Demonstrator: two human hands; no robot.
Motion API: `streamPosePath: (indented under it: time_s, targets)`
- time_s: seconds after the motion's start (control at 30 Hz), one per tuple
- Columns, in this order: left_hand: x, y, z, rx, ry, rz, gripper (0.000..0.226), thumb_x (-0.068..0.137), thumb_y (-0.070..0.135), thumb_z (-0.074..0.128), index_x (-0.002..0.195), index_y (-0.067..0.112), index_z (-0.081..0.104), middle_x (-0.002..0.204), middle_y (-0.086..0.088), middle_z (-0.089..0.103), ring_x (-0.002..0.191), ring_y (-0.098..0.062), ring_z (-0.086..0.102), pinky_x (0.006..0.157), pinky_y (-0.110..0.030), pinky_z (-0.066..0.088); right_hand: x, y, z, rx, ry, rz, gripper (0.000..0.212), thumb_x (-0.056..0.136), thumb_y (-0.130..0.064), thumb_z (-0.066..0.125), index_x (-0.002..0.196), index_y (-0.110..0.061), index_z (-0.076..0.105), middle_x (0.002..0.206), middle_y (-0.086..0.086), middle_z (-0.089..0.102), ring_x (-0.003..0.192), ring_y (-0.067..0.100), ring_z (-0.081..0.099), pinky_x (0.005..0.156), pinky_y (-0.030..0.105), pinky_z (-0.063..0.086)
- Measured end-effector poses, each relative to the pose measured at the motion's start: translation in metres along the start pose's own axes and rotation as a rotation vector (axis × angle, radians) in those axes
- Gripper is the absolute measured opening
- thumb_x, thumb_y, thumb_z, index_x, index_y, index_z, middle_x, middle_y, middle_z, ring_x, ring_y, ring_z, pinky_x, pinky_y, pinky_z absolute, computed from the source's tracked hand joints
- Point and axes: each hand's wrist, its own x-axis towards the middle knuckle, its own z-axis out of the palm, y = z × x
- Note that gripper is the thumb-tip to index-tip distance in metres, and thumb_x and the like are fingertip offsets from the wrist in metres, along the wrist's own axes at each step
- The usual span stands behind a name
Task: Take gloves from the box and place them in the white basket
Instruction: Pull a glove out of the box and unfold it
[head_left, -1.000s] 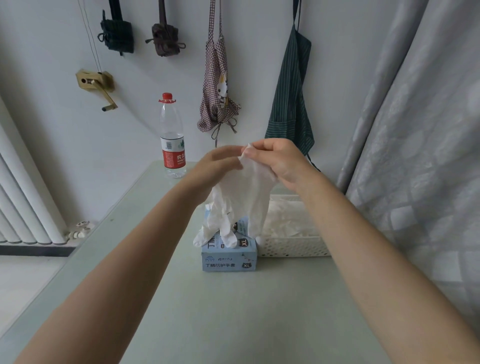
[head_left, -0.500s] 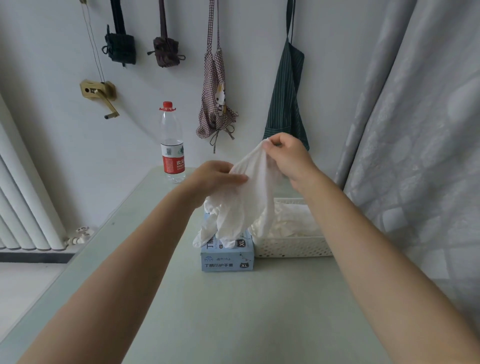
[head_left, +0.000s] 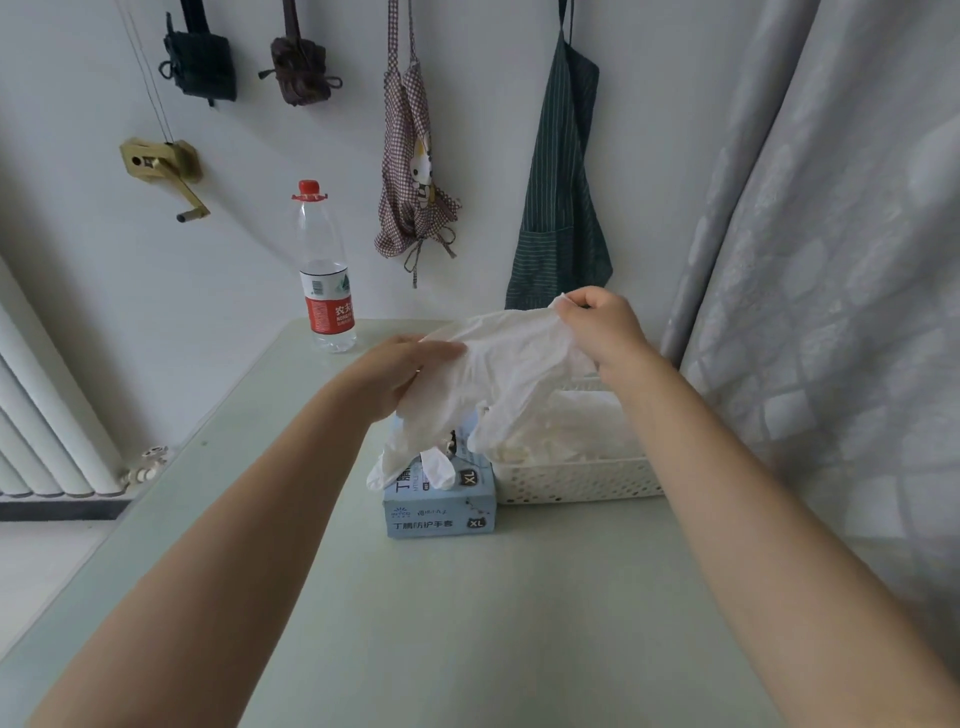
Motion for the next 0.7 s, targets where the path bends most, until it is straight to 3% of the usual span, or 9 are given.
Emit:
streamPosePath:
  time_s: [0.13, 0.23, 0.3, 0.37, 0.43, 0.5, 0.57, 0.7]
  targets:
    - [0.020, 0.006, 0.022, 0.353, 0.139, 0.034, 0.014, 0.086, 0.036, 0.072, 0.091, 0.024, 0.068, 0.082, 0.004, 0.065, 0.076, -0.015, 0.061, 0.065, -0.024, 0.047, 0.008, 0.034, -0.014, -0.078, 0.049, 0.086, 0.012, 0.092, -0.021, 0.058, 0.088, -0.012, 0.064, 0.069, 0.001, 0.055, 0.059, 0.015, 0.048, 0.051, 0.025, 0.036]
    - [0.061, -0.001, 0.057, 0.449, 0.195, 0.017, 0.024, 0.084, 0.025, 0.073, 0.107, 0.021, 0.067, 0.091, 0.000, 0.066, 0.072, -0.014, 0.060, 0.059, -0.022, 0.044, 0.026, 0.080, -0.031, -0.184, 0.115, 0.168, 0.025, 0.091, -0.020, 0.057, 0.085, 0.004, 0.063, 0.067, 0.012, 0.055, 0.065, 0.022, 0.049, 0.059, 0.032, 0.040]
    - [0.076, -0.009, 0.073, 0.620, 0.260, 0.067, 0.031, 0.086, 0.022, 0.068, 0.117, 0.020, 0.063, 0.103, -0.001, 0.066, 0.079, -0.017, 0.061, 0.064, -0.023, 0.044, 0.030, 0.104, -0.037, -0.236, 0.124, 0.189, 0.030, 0.090, -0.020, 0.056, 0.082, 0.009, 0.061, 0.068, 0.020, 0.051, 0.067, 0.023, 0.046, 0.059, 0.033, 0.038]
    - [0.081, -0.015, 0.094, 0.795, 0.275, 0.231, 0.030, 0.090, 0.025, 0.062, 0.120, 0.020, 0.063, 0.114, -0.001, 0.061, 0.094, -0.017, 0.058, 0.078, -0.027, 0.044, 0.036, 0.117, -0.042, -0.274, 0.110, 0.184, 0.030, 0.092, -0.019, 0.055, 0.083, 0.009, 0.060, 0.077, 0.027, 0.058, 0.070, 0.028, 0.053, 0.060, 0.033, 0.037]
    - [0.080, -0.020, 0.116, 0.858, 0.191, 0.408, 0.028, 0.093, 0.032, 0.059, 0.118, 0.020, 0.065, 0.120, -0.002, 0.060, 0.106, -0.020, 0.058, 0.091, -0.034, 0.047, 0.040, 0.125, -0.045, -0.314, 0.096, 0.152, 0.030, 0.093, -0.020, 0.054, 0.091, 0.009, 0.062, 0.090, 0.024, 0.066, 0.085, 0.034, 0.060, 0.065, 0.034, 0.040]
    - [0.079, -0.025, 0.137, 0.915, 0.067, 0.469, 0.034, 0.094, 0.041, 0.057, 0.121, 0.023, 0.063, 0.128, -0.001, 0.059, 0.117, -0.020, 0.055, 0.101, -0.039, 0.043, 0.039, 0.127, -0.048, -0.345, 0.089, 0.136, 0.025, 0.095, -0.020, 0.053, 0.097, 0.002, 0.064, 0.098, 0.014, 0.067, 0.091, 0.028, 0.059, 0.069, 0.031, 0.038]
    - [0.079, -0.030, 0.153, 1.068, -0.041, 0.434, 0.047, 0.093, 0.053, 0.053, 0.132, 0.027, 0.055, 0.141, 0.002, 0.051, 0.129, -0.020, 0.046, 0.110, -0.041, 0.035, 0.041, 0.134, -0.052, -0.386, 0.104, 0.130, 0.020, 0.097, -0.020, 0.051, 0.102, -0.004, 0.063, 0.103, 0.011, 0.066, 0.096, 0.028, 0.058, 0.070, 0.027, 0.035]
    - [0.077, -0.043, 0.159, 1.257, -0.162, 0.290, 0.076, 0.085, 0.076, 0.043, 0.148, 0.033, 0.034, 0.157, 0.004, 0.032, 0.144, -0.021, 0.027, 0.116, -0.044, 0.018, 0.039, 0.140, -0.059, -0.555, 0.149, 0.044, 0.017, 0.098, -0.015, 0.050, 0.108, -0.004, 0.058, 0.112, 0.018, 0.063, 0.104, 0.034, 0.058, 0.074, 0.033, 0.038]
